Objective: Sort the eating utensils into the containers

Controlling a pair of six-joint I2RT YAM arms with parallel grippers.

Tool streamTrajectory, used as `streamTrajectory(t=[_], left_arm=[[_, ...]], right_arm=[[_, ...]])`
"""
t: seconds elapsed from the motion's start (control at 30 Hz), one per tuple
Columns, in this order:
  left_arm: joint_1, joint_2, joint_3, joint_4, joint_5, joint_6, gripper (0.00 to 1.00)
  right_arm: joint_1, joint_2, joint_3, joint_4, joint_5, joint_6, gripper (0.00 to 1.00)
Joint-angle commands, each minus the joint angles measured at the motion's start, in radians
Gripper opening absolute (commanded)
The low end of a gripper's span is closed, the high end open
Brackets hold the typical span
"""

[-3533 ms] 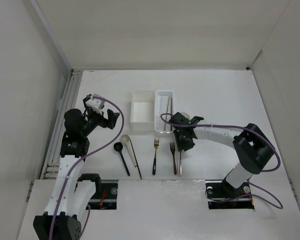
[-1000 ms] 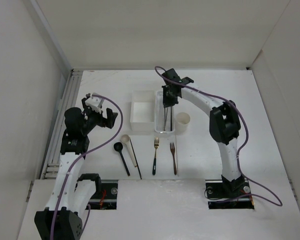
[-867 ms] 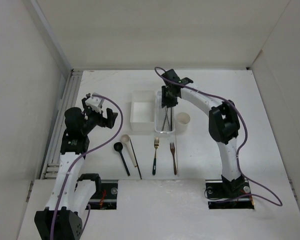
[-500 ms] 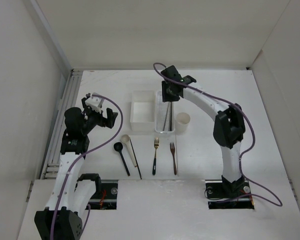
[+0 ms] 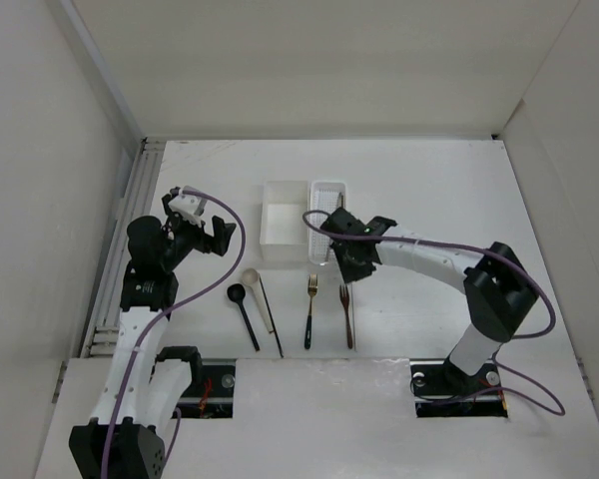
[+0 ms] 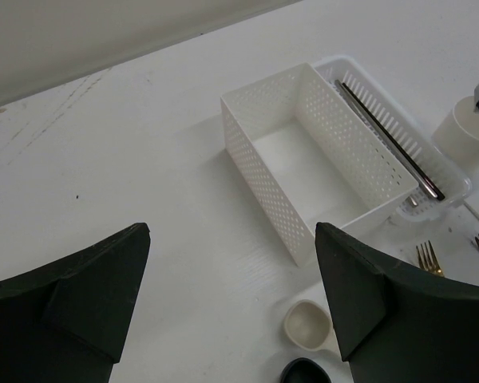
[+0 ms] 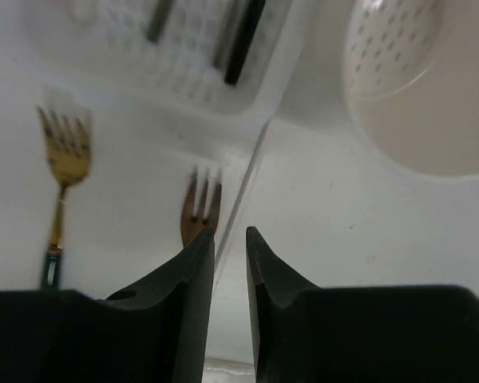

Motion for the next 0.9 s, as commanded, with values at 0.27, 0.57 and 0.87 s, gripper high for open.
streamTrajectory(t=[0.27,0.57,0.87], left_arm=[[0.005,-0.053,-0.014,0.029,0.039,-0.012,0.84],[0.005,-0.053,-0.005,-0.011,0.030,-0.003,0.84],[0.005,-0.053,0.005,-0.020,0.030,0.006,0.84]], right_arm=[[0.080,0.029,-0.106,0.048,-0.054,0.064,0.30],[0.080,0.000,-0.149,0.039,-0.045,0.093,0.30],[0.080,0.064,-0.158,0.068,-0.056,0.093,0.30]])
